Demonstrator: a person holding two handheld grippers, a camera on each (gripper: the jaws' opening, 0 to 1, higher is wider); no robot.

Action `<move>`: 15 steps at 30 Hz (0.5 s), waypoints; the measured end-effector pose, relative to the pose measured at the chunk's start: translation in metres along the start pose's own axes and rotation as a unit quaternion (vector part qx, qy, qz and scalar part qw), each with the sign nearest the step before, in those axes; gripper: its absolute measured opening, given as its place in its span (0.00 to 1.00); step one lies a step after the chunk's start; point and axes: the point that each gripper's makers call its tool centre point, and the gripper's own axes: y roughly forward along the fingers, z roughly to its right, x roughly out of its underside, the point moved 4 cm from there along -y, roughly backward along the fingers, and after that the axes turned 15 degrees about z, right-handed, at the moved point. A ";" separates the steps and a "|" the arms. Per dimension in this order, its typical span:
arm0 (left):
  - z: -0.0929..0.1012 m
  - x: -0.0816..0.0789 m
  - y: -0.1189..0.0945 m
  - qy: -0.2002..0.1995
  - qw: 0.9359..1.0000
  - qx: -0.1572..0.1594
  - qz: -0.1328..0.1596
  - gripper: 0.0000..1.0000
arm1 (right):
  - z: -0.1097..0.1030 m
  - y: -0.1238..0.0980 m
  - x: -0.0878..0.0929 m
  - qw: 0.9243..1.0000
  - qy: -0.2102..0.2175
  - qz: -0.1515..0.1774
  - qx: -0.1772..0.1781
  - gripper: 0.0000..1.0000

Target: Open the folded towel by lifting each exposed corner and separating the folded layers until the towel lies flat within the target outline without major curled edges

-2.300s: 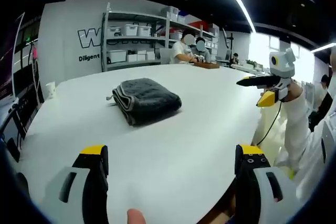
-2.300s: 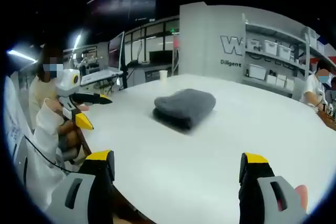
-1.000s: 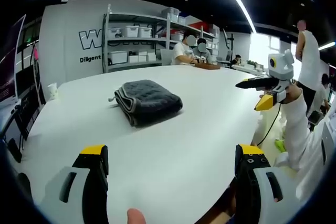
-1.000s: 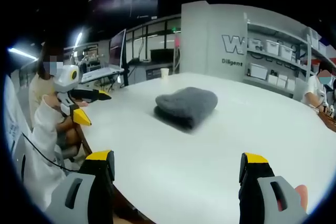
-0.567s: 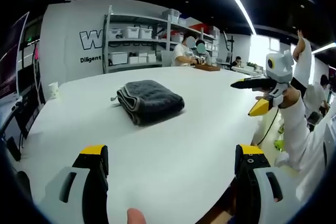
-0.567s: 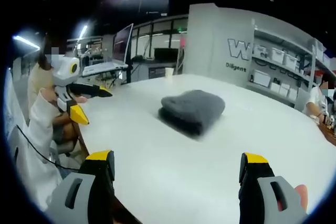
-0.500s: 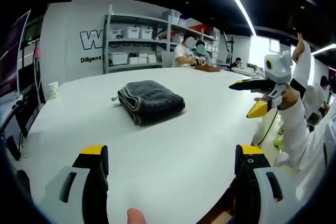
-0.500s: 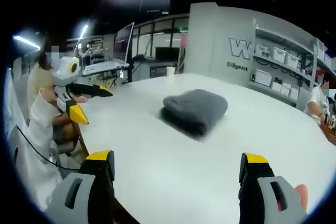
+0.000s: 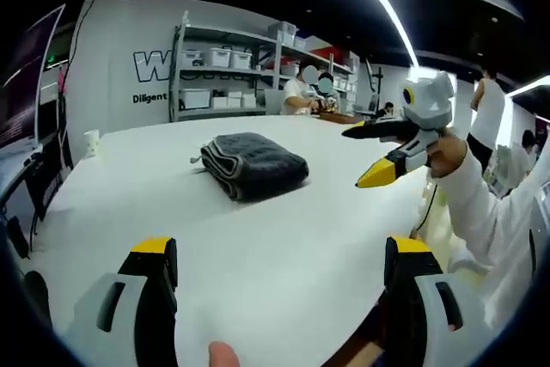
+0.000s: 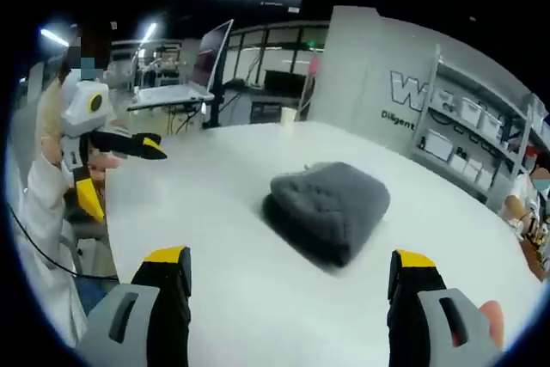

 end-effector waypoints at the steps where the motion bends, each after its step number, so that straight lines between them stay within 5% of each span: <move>1: 0.000 0.000 -0.001 -0.001 1.000 0.000 0.001 1.00 | -0.001 0.006 -0.003 1.000 0.003 0.005 -0.004 0.93; 15: -0.010 0.003 -0.008 -0.007 1.000 -0.002 0.009 1.00 | -0.011 0.059 -0.002 0.999 -0.016 -0.027 -0.009 0.89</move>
